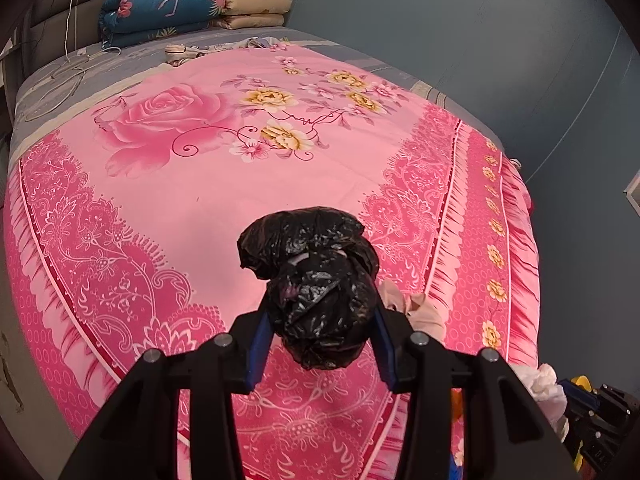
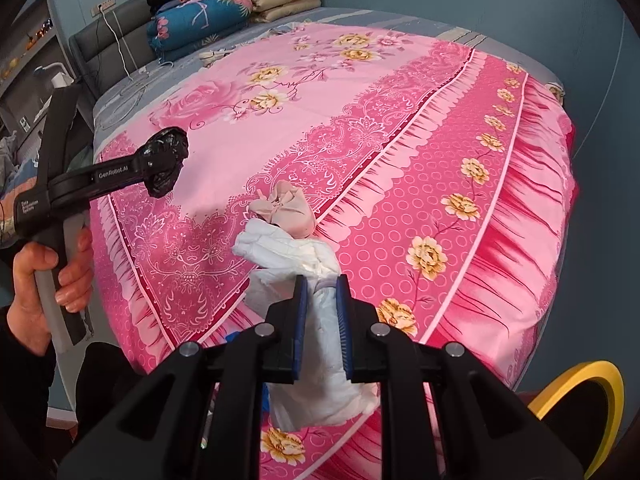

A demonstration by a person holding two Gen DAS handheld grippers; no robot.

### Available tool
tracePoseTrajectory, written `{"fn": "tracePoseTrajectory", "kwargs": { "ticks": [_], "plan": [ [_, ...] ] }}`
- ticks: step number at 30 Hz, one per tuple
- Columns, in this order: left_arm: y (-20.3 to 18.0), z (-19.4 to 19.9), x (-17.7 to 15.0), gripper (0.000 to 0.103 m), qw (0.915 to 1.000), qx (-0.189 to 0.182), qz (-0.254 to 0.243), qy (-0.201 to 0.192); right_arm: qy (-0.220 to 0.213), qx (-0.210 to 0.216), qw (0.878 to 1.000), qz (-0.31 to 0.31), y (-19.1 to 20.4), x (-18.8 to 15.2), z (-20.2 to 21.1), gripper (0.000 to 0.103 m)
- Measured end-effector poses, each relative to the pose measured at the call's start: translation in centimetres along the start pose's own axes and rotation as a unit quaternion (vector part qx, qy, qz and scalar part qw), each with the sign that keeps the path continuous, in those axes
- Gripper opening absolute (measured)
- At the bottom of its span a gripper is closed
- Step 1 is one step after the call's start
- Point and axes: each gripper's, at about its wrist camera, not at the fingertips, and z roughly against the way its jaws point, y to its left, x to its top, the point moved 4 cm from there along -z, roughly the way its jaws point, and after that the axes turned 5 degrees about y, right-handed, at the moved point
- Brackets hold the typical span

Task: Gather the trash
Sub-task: 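Lift the black bag and white tissue with both tools toward the yellow bin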

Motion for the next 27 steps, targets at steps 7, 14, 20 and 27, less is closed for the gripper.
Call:
{"fn": "tracePoseTrajectory", "kwargs": {
  "ticks": [7,14,20,27],
  "plan": [
    [-2.1,1.5,-1.7,0.041,0.9999,-0.01,-0.014,-0.003,-0.022,-0.002,1.0,-0.014,-1.6,-1.4,2.9,0.014],
    [-5.0,3.4,-3.1,0.041,0.999,-0.02,-0.038,-0.012,-0.044,-0.006,0.999,-0.027,-2.9,-2.4,5.6,0.014],
    [-7.5,4.8,-3.8,0.041,0.9976,-0.032,-0.057,-0.019,-0.068,-0.01,0.997,-0.039,-4.5,-3.5,8.4,0.014],
    [-11.0,6.5,-4.6,0.041,0.9947,-0.051,-0.086,-0.028,-0.088,-0.013,0.994,-0.057,-6.4,-4.5,11.0,0.014]
  ]
}}
